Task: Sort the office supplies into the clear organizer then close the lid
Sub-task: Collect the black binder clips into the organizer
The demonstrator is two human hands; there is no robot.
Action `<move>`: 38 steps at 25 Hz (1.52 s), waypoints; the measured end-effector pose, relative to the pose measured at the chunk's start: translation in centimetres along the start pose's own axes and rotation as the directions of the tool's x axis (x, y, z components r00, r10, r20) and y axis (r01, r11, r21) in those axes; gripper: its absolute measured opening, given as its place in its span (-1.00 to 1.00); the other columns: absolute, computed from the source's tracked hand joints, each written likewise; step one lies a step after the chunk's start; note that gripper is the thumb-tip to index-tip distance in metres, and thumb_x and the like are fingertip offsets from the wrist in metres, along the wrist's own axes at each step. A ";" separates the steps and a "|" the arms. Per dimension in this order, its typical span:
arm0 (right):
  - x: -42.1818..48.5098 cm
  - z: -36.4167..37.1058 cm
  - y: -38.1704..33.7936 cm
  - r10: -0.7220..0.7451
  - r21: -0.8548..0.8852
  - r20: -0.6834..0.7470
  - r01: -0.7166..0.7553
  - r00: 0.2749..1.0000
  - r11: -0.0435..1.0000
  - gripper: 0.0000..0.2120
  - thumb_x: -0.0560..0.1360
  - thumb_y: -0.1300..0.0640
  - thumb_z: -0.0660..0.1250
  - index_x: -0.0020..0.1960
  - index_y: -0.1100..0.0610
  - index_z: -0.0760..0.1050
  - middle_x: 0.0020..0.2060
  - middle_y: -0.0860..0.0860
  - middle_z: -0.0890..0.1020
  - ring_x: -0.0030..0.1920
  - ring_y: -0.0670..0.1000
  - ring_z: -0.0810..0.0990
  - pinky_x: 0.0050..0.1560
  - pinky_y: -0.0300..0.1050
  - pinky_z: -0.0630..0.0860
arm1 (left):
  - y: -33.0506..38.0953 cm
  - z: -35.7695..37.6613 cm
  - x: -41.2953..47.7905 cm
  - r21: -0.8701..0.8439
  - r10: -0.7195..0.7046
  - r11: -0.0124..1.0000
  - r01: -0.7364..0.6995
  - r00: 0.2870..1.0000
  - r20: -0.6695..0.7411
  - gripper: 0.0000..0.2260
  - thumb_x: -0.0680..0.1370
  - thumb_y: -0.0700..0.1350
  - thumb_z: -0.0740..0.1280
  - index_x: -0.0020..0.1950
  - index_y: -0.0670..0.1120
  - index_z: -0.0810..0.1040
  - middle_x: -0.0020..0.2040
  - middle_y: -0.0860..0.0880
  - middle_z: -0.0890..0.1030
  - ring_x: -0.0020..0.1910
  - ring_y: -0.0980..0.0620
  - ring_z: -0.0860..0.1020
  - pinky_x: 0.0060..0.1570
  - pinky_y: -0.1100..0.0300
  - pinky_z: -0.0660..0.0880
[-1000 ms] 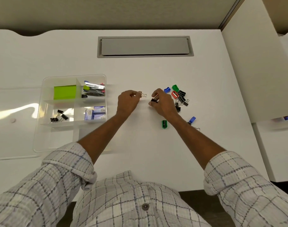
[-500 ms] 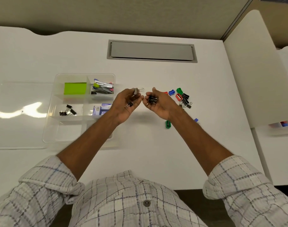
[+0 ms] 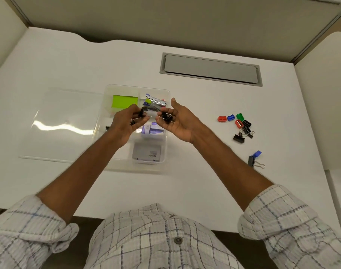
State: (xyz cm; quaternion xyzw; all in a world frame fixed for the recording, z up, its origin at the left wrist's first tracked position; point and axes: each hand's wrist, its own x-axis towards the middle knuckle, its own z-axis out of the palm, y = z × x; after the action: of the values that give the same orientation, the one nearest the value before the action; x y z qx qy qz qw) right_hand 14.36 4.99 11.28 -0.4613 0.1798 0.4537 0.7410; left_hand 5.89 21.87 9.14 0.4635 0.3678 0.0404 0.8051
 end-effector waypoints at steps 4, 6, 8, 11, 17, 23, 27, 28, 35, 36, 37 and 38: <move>1.9 4.6 2.2 0.001 -0.053 -0.004 -0.002 1.000 0.999 -0.58 0.63 -0.09 0.25 0.08 0.32 0.50 -0.03 0.21 0.52 0.06 0.13 0.52 0.26 0.06 0.57 | 2.1 -4.6 1.1 0.368 0.108 0.926 -0.087 0.994 -0.036 -0.87 0.53 -0.15 0.38 -0.02 -0.20 0.64 -0.06 -0.19 0.70 -0.14 -0.05 0.74 -0.22 0.29 0.62; 3.0 6.3 3.0 -0.008 -0.096 -0.012 0.006 1.000 0.995 -0.60 0.62 -0.08 0.28 0.06 0.30 0.50 -0.05 0.19 0.52 0.07 0.11 0.52 0.31 0.10 0.54 | 2.9 -6.2 1.8 0.476 0.157 0.870 -0.126 0.987 -0.027 -0.85 0.55 -0.13 0.39 0.02 -0.17 0.67 -0.01 -0.19 0.71 -0.12 -0.06 0.73 -0.16 0.26 0.64; 3.8 7.9 3.7 -0.013 -0.166 -0.022 0.009 1.000 0.986 -0.59 0.61 -0.10 0.29 0.09 0.29 0.51 -0.04 0.16 0.52 0.06 0.09 0.53 0.31 0.10 0.54 | 3.3 -7.1 2.6 0.552 0.180 0.821 -0.143 0.984 -0.014 -0.85 0.57 -0.12 0.37 0.04 -0.16 0.67 0.02 -0.20 0.71 -0.10 -0.09 0.72 -0.05 0.18 0.66; 4.6 9.8 4.3 -0.022 -0.268 -0.033 0.012 0.999 0.963 -0.50 0.61 -0.14 0.27 0.25 0.29 0.49 0.05 0.14 0.49 0.10 0.08 0.50 0.24 0.05 0.56 | 3.6 -7.4 3.7 0.616 0.134 0.779 -0.118 0.991 0.021 -0.78 0.61 -0.12 0.30 0.12 -0.20 0.67 0.07 -0.24 0.69 0.01 -0.15 0.68 0.18 0.00 0.61; 4.7 10.8 4.8 0.000 -0.275 -0.033 -0.009 0.999 0.961 -0.68 0.68 0.03 0.19 0.27 0.25 0.48 0.34 0.19 0.43 0.31 0.27 0.45 0.30 0.09 0.48 | 3.7 -7.5 3.8 0.624 0.033 0.780 -0.055 0.998 0.047 -0.69 0.66 0.01 0.20 0.19 -0.14 0.64 0.09 -0.06 0.67 0.05 -0.01 0.59 0.18 0.03 0.51; 3.5 9.9 5.2 -0.114 -0.348 -0.065 0.085 0.991 0.934 -0.66 0.66 0.17 0.21 0.39 0.26 0.46 0.38 0.18 0.45 0.03 0.15 0.49 0.39 0.10 0.43 | 4.5 -8.0 3.6 0.605 0.075 0.788 -0.111 0.994 0.085 -0.63 0.68 0.09 0.13 0.21 -0.09 0.62 0.15 -0.04 0.68 0.19 -0.04 0.60 0.30 -0.01 0.43; 1.9 7.5 5.4 -0.184 -0.393 -0.037 0.155 0.982 0.907 -0.69 0.68 0.14 0.16 0.36 0.20 0.50 0.37 0.16 0.50 0.37 0.21 0.48 0.36 0.03 0.48 | 4.0 -7.2 2.6 0.701 0.154 0.674 -0.232 0.973 0.174 -0.62 0.69 0.07 0.12 0.27 -0.10 0.61 0.20 -0.03 0.66 0.26 -0.04 0.56 0.32 -0.04 0.45; 1.4 6.6 5.3 -0.204 -0.406 -0.031 0.174 0.979 0.897 -0.69 0.68 0.13 0.16 0.36 0.18 0.50 0.37 0.15 0.51 0.38 0.19 0.47 0.36 0.03 0.48 | 3.7 -6.7 2.3 0.726 0.179 0.631 -0.274 0.962 0.207 -0.63 0.69 0.05 0.12 0.27 -0.10 0.61 0.22 -0.04 0.65 0.27 -0.04 0.55 0.31 -0.01 0.45; -2.1 -0.9 5.0 -0.403 -0.679 -0.020 0.284 0.915 0.677 -0.70 0.70 0.02 0.13 0.32 0.07 0.51 0.34 0.00 0.54 0.35 0.01 0.48 0.38 -0.02 0.46 | 1.0 -1.8 0.2 0.796 0.261 0.385 -0.466 0.883 0.391 -0.66 0.68 0.05 0.19 0.27 -0.10 0.63 0.16 -0.14 0.67 0.15 -0.12 0.60 0.15 0.06 0.49; -2.6 -1.9 5.0 -0.444 -0.722 -0.026 0.290 0.896 0.628 -0.69 0.70 0.01 0.13 0.34 0.07 0.51 0.32 -0.03 0.56 0.34 -0.02 0.49 0.38 -0.03 0.45 | 0.5 -1.1 -0.1 0.785 0.257 0.370 -0.497 0.867 0.427 -0.66 0.67 0.05 0.20 0.29 -0.08 0.62 0.21 -0.10 0.66 0.19 -0.07 0.59 0.19 0.07 0.49; -3.3 -3.1 4.9 -0.485 -0.764 -0.030 0.293 0.874 0.575 -0.69 0.70 0.01 0.13 0.35 0.06 0.51 0.30 -0.07 0.56 0.32 -0.05 0.49 0.38 -0.06 0.44 | -0.2 -0.1 -0.5 0.768 0.248 0.354 -0.533 0.846 0.473 -0.67 0.67 0.05 0.21 0.31 -0.07 0.61 0.25 -0.06 0.65 0.24 -0.02 0.57 0.22 0.11 0.47; -3.8 -4.2 4.8 -0.518 -0.804 -0.028 0.289 0.855 0.520 -0.69 0.70 0.02 0.13 0.36 0.04 0.50 0.28 -0.10 0.57 0.30 -0.08 0.49 0.38 -0.09 0.42 | -0.9 0.9 -0.7 0.750 0.235 0.338 -0.569 0.822 0.518 -0.68 0.67 0.04 0.23 0.31 -0.07 0.61 0.28 -0.03 0.63 0.27 0.01 0.55 0.22 0.16 0.46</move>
State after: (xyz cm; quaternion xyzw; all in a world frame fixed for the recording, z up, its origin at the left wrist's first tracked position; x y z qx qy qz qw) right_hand 8.98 0.28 9.27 -0.8189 -0.0495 0.2332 0.5221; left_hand 5.66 20.43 9.13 0.8874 0.0699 -0.0308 0.4546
